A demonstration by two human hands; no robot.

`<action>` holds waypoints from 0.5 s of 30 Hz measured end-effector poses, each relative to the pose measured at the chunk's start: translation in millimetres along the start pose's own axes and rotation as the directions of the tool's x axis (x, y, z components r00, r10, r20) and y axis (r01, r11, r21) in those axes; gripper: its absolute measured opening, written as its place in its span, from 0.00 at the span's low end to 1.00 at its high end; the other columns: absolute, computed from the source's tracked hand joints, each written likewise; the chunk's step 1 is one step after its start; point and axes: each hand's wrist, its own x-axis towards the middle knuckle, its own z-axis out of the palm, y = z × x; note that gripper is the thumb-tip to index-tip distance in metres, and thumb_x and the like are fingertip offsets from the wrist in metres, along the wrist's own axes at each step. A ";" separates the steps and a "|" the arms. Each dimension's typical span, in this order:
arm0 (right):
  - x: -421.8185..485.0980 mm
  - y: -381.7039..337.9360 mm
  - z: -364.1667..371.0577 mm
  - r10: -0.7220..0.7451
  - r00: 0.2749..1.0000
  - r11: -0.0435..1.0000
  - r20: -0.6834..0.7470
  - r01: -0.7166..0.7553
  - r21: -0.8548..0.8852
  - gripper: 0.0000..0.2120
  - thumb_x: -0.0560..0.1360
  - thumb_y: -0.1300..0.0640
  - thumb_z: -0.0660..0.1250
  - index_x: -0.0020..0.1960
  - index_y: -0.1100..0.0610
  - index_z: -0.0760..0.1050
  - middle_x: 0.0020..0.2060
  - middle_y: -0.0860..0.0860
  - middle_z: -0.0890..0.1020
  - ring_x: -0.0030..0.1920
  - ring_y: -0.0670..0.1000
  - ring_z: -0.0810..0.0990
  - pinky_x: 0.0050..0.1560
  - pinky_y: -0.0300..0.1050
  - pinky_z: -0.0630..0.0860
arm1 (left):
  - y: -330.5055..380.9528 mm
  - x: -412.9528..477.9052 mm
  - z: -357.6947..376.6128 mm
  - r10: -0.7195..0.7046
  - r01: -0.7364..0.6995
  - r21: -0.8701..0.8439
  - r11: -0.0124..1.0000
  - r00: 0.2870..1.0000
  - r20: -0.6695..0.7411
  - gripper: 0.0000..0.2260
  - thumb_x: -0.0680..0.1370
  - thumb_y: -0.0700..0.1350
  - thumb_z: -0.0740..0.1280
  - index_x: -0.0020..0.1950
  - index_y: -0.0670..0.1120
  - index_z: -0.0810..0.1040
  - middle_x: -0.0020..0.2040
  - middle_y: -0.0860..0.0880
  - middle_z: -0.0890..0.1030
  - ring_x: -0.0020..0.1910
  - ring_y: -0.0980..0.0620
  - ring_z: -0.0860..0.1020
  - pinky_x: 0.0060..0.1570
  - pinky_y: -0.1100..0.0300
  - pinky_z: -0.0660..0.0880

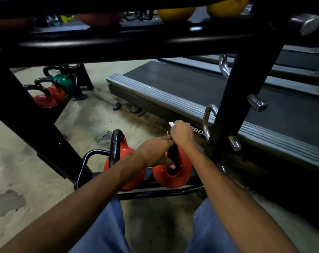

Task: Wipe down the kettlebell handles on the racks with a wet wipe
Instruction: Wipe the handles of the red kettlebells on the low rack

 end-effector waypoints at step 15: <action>7.6 -51.2 -30.0 -0.203 0.870 0.742 0.450 0.436 -0.509 0.12 0.80 0.57 0.60 0.55 0.58 0.80 0.51 0.55 0.82 0.50 0.58 0.82 0.45 0.51 0.78 | 12.6 -32.4 17.0 0.090 -0.080 0.066 0.995 0.981 -0.169 0.33 0.79 0.52 0.69 0.80 0.44 0.61 0.81 0.46 0.59 0.76 0.46 0.66 0.72 0.54 0.67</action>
